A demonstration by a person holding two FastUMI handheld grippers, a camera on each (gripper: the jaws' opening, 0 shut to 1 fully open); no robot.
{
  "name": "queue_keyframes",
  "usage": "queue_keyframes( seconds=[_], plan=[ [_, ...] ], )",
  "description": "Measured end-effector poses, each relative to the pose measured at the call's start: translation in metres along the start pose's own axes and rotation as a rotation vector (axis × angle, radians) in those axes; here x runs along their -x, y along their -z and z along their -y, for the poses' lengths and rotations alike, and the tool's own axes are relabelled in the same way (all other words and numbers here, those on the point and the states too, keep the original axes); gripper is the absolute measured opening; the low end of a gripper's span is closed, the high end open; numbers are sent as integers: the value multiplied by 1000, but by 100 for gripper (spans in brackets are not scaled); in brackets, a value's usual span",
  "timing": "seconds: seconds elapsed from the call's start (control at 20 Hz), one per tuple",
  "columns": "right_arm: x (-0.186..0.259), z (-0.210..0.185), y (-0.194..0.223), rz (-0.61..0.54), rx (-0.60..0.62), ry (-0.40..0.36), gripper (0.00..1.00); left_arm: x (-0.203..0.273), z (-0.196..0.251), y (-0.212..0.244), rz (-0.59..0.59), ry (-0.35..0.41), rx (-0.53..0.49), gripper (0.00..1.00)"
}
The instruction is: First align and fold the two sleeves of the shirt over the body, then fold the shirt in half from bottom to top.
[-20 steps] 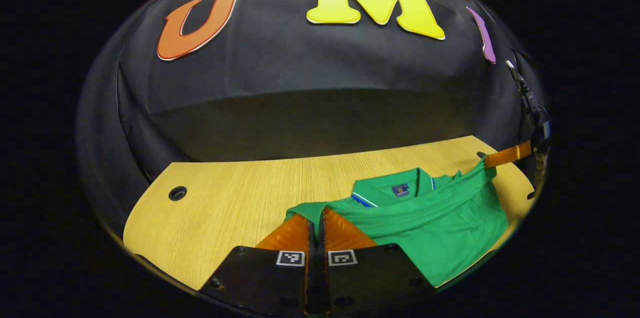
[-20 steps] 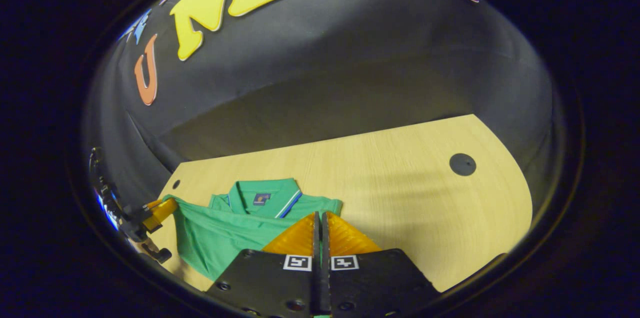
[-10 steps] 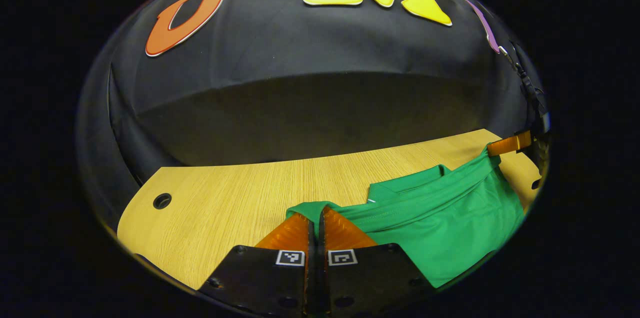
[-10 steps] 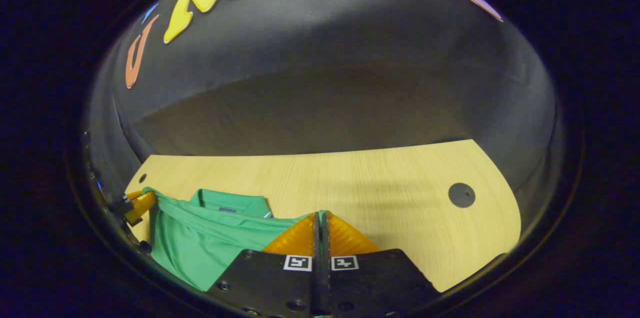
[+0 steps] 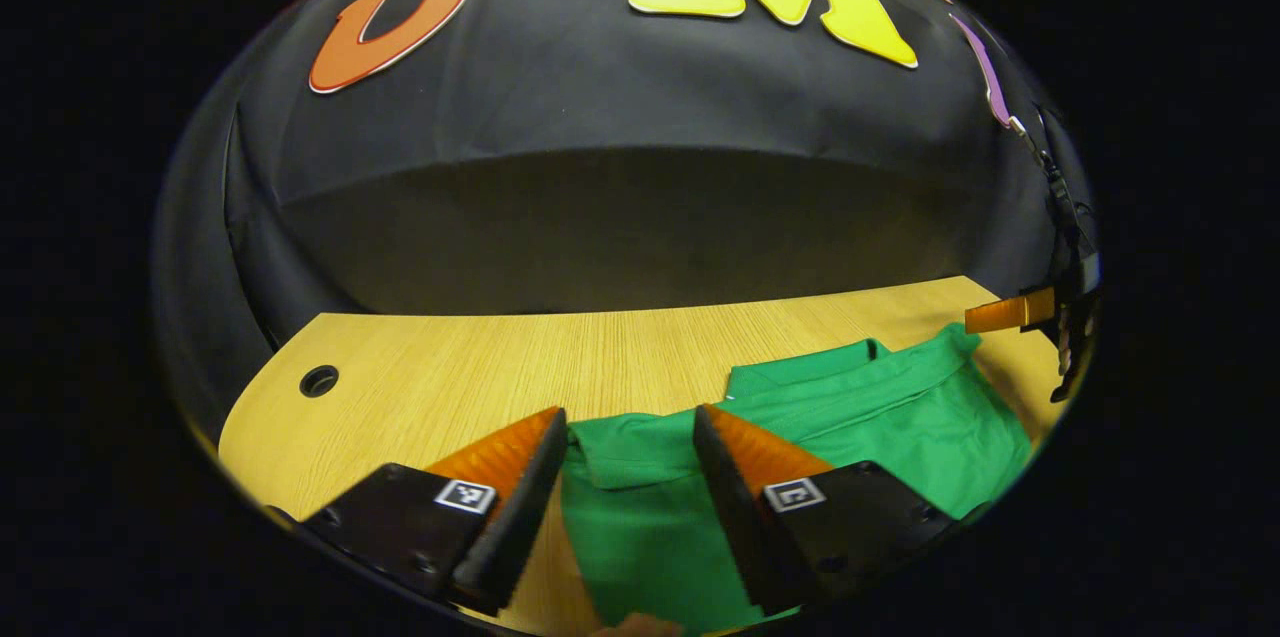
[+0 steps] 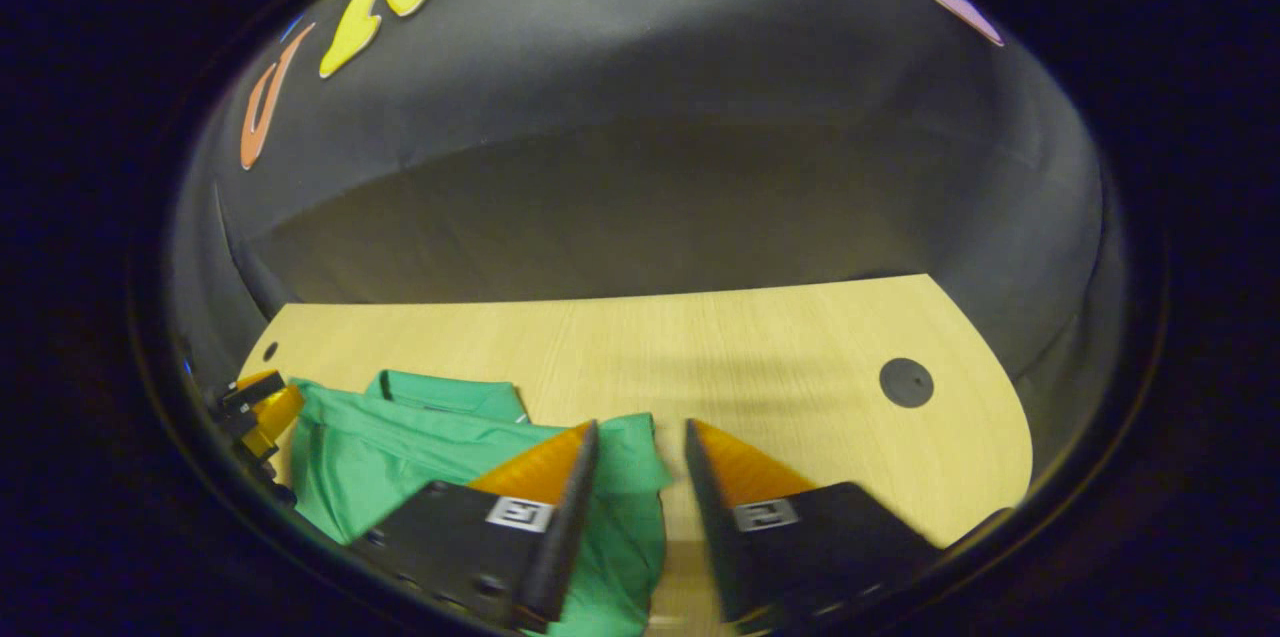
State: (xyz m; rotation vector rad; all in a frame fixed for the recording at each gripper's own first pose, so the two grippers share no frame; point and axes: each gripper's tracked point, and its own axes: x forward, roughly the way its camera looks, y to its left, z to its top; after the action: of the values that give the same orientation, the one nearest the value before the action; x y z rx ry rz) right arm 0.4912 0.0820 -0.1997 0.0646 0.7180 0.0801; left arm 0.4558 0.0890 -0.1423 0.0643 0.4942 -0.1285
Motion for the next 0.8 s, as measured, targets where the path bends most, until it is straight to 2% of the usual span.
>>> queue_keyframes(
  seconds=[0.05, 0.1, 0.25, 0.4, 0.45, 0.55, 0.7, 0.8],
  plan=[
    [9, 0, 2, 8, 12, 3, 80, 7, 2, 0, -2, 5, 28, 87],
    [15, 0, 3, 22, 28, 12, 84, 14, 1, -1, 9, -2, 52, 100],
    [40, -6, 3, 66, 54, 26, 98, 37, -1, -6, 35, -20, 66, 100],
    [73, -15, 2, 113, 55, 30, 94, 74, -2, -15, 79, -45, 59, 100],
    [87, -15, 2, 135, 70, 44, 97, 90, -1, -20, 102, -50, 52, 100],
    [120, -21, 2, 190, 91, 51, 97, 124, -2, -32, 158, -77, 34, 100],
    [176, -26, 7, 255, 86, 45, 97, 178, 15, -41, 218, -49, 45, 100],
    [213, -27, 10, 298, 93, 42, 96, 210, 19, -46, 242, -62, 36, 100]
  ],
)
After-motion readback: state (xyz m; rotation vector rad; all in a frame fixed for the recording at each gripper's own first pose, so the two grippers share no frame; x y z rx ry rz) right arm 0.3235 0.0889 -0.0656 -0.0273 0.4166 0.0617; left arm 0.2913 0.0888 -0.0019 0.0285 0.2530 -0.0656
